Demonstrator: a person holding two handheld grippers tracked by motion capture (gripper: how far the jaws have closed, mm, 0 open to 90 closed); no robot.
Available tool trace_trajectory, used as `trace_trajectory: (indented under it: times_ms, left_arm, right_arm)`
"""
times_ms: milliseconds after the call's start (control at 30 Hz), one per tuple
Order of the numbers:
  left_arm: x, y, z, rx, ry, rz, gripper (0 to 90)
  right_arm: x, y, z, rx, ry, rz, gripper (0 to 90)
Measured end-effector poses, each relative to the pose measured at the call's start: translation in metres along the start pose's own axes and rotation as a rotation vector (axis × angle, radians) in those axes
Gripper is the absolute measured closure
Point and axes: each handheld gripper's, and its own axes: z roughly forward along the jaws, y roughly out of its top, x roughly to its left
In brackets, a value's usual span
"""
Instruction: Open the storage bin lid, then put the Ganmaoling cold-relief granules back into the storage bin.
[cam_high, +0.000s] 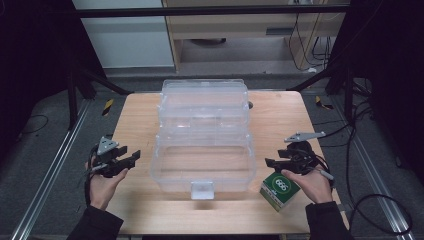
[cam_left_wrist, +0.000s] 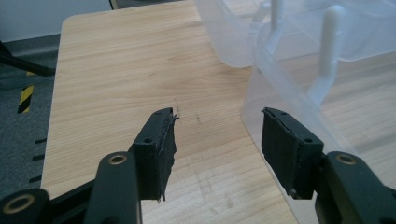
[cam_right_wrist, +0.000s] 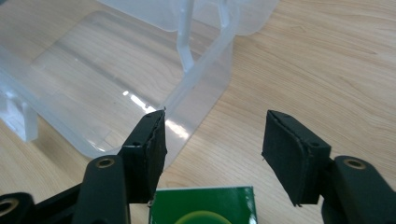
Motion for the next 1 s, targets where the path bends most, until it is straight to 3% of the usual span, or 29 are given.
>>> trace_trajectory:
  times_ms: [200,500,733,1000]
  left_arm:
    - [0.007,-0.003,0.002,0.015,0.025,-0.013,42.3]
    - [0.016,-0.01,0.009,0.053,0.057,-0.016,41.5]
    - [0.021,-0.015,0.014,0.077,0.084,-0.02,40.4]
    - [0.021,-0.018,0.02,0.102,0.084,-0.011,39.2]
  right_arm:
    - [0.001,0.002,-0.007,0.033,-0.014,-0.033,31.4]
    - [0.004,-0.001,-0.01,0.145,-0.031,-0.064,22.3]
    - [0.003,-0.001,-0.013,0.224,-0.044,-0.071,20.4]
    - [0.008,0.003,-0.014,0.305,-0.038,-0.081,17.1]
